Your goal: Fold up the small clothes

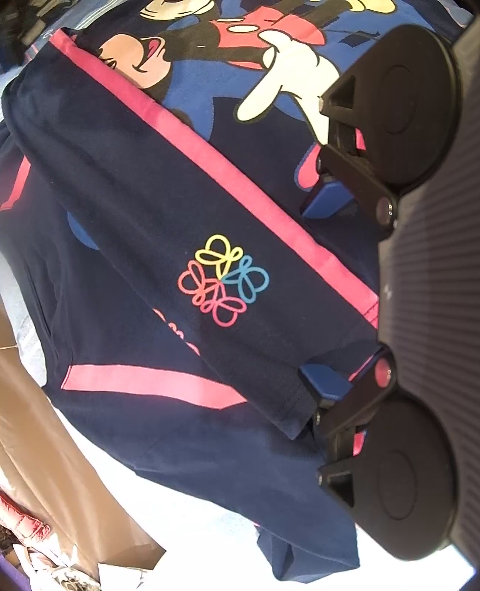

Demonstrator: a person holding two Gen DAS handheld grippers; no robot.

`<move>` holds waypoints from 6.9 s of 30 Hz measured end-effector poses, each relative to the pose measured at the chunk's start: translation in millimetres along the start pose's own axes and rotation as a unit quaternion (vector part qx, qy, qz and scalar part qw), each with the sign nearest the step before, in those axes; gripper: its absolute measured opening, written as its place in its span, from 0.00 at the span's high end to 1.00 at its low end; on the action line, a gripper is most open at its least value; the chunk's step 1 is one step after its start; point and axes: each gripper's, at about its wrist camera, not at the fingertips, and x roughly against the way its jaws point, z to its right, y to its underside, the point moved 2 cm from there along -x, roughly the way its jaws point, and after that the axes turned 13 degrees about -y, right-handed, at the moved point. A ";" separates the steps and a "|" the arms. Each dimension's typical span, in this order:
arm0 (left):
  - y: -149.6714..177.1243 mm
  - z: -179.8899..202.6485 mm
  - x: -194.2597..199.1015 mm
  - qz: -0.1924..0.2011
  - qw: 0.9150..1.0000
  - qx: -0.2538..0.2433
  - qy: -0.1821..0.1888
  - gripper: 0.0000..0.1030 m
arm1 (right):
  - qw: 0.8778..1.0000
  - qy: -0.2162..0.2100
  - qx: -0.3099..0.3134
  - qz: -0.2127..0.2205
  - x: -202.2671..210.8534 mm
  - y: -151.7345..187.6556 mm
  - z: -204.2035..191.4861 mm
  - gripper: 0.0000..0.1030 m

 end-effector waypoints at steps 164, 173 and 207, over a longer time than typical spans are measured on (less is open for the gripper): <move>35.8 -27.1 17.1 0.134 0.963 0.234 -0.015 0.09 | 0.957 -0.041 -0.276 0.082 63.9 1.2 7.7 0.98; 50.0 -43.5 52.4 0.157 0.961 0.224 -0.044 0.09 | 0.973 -0.045 -0.214 0.070 7.1 7.1 -21.0 0.51; -34.4 -190.5 -27.0 0.041 0.961 0.273 0.015 0.97 | 0.966 -0.023 -0.255 0.037 -59.6 33.3 -57.5 0.35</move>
